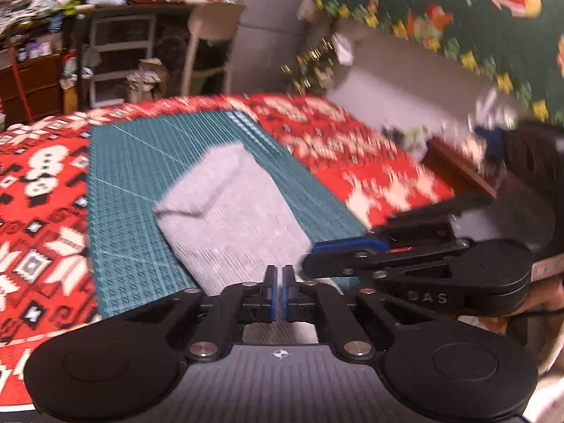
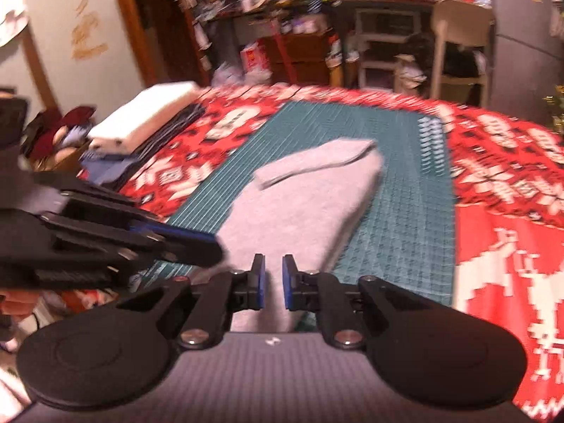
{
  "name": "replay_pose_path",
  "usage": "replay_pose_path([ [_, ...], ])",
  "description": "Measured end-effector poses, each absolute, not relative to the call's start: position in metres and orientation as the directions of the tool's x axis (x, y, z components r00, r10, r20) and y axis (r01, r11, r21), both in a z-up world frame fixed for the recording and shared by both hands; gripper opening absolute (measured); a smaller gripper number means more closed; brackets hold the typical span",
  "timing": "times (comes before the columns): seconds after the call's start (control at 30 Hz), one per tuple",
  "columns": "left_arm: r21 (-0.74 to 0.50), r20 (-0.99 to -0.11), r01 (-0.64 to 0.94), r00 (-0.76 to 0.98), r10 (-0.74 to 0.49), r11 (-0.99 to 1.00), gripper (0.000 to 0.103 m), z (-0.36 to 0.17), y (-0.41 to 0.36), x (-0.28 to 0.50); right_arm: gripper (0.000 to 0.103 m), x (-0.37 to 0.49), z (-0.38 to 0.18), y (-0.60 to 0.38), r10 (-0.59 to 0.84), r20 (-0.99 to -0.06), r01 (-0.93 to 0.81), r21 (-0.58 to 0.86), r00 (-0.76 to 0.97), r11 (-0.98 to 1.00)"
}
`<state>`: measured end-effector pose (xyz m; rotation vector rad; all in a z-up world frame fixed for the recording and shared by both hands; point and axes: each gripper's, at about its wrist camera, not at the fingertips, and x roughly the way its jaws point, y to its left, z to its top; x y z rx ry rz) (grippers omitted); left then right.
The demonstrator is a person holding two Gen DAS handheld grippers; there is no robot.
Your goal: Fold clothes
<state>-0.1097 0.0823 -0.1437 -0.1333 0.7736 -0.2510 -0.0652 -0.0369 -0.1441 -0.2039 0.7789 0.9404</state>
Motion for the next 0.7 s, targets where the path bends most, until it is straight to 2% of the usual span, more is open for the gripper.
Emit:
replay_pose_path([
  [0.07, -0.177, -0.705, 0.193, 0.660, -0.262, 0.965, 0.001, -0.155, 0.077, -0.111, 0.009, -0.068, -0.154, -0.034, 0.620, -0.712, -0.790, 0.152, 0.329, 0.594],
  [0.3, -0.150, -0.716, 0.217, 0.649, -0.258, 0.964, 0.000, -0.154, 0.077, -0.121, 0.007, -0.069, -0.156, -0.050, 0.636, -0.711, -0.773, 0.210, 0.299, 0.599],
  [0.43, -0.197, -0.666, 0.236, 0.680, -0.306, 0.952, 0.001, -0.135, 0.081, -0.126, 0.010, -0.064, -0.144, -0.051, 0.660, -0.685, -0.767, 0.232, 0.308, 0.599],
  [0.57, -0.217, -0.639, 0.209, 0.708, -0.301, 0.954, 0.001, -0.127, 0.088, -0.108, 0.010, -0.057, -0.133, -0.051, 0.683, -0.658, -0.760, 0.253, 0.318, 0.598],
  [0.7, -0.208, -0.695, 0.165, 0.668, -0.265, 0.964, 0.001, -0.147, 0.089, -0.086, 0.010, -0.042, -0.138, -0.036, 0.684, -0.658, -0.753, 0.266, 0.315, 0.602],
])
